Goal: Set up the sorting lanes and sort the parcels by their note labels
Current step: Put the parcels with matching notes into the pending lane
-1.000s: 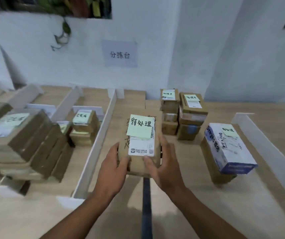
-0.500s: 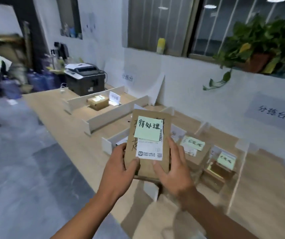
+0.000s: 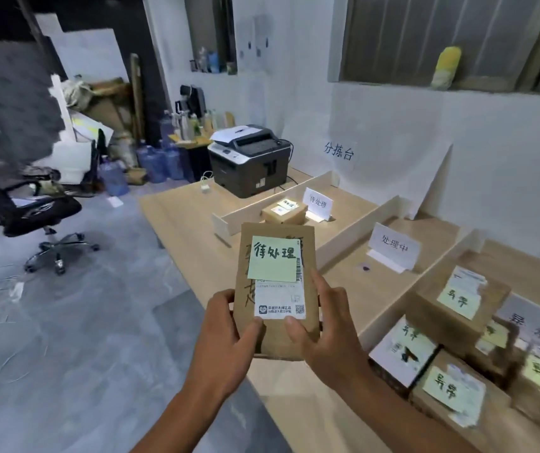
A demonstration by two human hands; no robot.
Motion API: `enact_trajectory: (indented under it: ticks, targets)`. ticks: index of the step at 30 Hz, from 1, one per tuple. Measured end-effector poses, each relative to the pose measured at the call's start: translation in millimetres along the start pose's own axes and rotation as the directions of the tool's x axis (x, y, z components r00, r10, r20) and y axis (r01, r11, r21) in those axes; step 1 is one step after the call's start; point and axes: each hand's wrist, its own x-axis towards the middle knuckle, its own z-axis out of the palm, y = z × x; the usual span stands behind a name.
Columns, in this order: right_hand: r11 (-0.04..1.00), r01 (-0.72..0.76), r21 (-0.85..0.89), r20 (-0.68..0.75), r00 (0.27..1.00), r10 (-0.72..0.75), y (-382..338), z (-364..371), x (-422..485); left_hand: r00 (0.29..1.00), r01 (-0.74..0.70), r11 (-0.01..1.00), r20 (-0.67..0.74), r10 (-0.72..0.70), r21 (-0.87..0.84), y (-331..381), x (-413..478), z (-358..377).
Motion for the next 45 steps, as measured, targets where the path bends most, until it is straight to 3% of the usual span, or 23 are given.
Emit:
enact_trajectory:
  ticks: [5, 11, 17, 23, 31, 38, 41, 45]
  targets:
    - [0.999, -0.049, -0.011, -0.05, 0.998, 0.048, 72, 53, 107, 0.998, 0.01, 1.0, 0.067, -0.01, 0.008, -53, 135, 25]
    - [0.978, -0.209, 0.012, -0.142, 0.968, 0.209, 148, 77, 233, 0.971, -0.008, 1.0, 0.237, 0.001, 0.026, -76, 308, 75]
    - [0.899, -0.425, -0.103, -0.263, 0.884, 0.387, 218, 95, 324, 0.903, -0.021, 1.0, 0.429, 0.016, 0.006, -103, 445, 135]
    - [0.779, -0.617, -0.106, -0.411, 0.741, 0.531, 309, 126, 387, 0.784, -0.019, 0.999, 0.619, 0.036, -0.034, -157, 561, 213]
    - [0.609, -0.771, -0.188, -0.478, 0.613, 0.629, 395, 147, 448, 0.644, -0.023, 0.999, 0.764, 0.036, -0.028, -207, 645, 293]
    - [0.496, -0.85, -0.175, -0.4, 0.522, 0.753, 432, 162, 458, 0.636, -0.042, 0.999, 0.772, 0.022, 0.006, -243, 655, 327]
    - [0.512, -0.841, -0.173, -0.425, 0.533, 0.732, 425, 161, 455, 0.629, -0.089, 0.996, 0.776, 0.036, 0.025, -243, 651, 325]
    - [0.517, -0.81, -0.277, -0.48, 0.583, 0.656, 386, 141, 448, 0.71, -0.203, 0.979, 0.692, 0.132, 0.022, -215, 638, 306]
